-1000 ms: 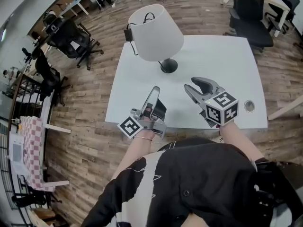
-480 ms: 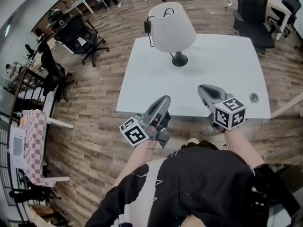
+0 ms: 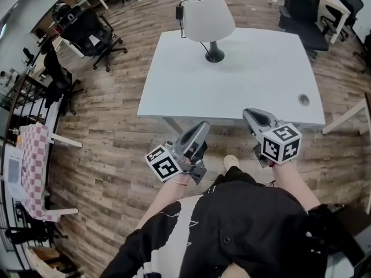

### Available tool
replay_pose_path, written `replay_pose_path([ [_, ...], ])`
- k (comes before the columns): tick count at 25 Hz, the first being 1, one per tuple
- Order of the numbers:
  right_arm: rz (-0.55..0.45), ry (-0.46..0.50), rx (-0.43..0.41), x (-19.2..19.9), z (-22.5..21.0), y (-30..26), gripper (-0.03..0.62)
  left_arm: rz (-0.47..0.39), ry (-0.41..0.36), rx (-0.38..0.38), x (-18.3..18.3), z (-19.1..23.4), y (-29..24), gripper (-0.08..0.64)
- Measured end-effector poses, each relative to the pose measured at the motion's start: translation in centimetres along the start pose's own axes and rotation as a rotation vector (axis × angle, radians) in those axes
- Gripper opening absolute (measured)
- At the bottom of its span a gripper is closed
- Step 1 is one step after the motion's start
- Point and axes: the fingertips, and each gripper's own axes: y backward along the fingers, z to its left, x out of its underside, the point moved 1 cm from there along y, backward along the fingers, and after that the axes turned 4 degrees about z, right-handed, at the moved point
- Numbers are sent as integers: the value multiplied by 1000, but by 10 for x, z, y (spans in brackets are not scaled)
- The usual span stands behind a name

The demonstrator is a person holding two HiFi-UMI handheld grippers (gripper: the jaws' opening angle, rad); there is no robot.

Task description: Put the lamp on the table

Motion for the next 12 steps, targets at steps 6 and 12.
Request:
replay_pose_path([
  [6,18,13,13,21,11,14,17,18,1,-15,18,-11,17,13],
  [12,-1,26,0,18,12,23,17,8,-35,-19,19,-23,20,14],
])
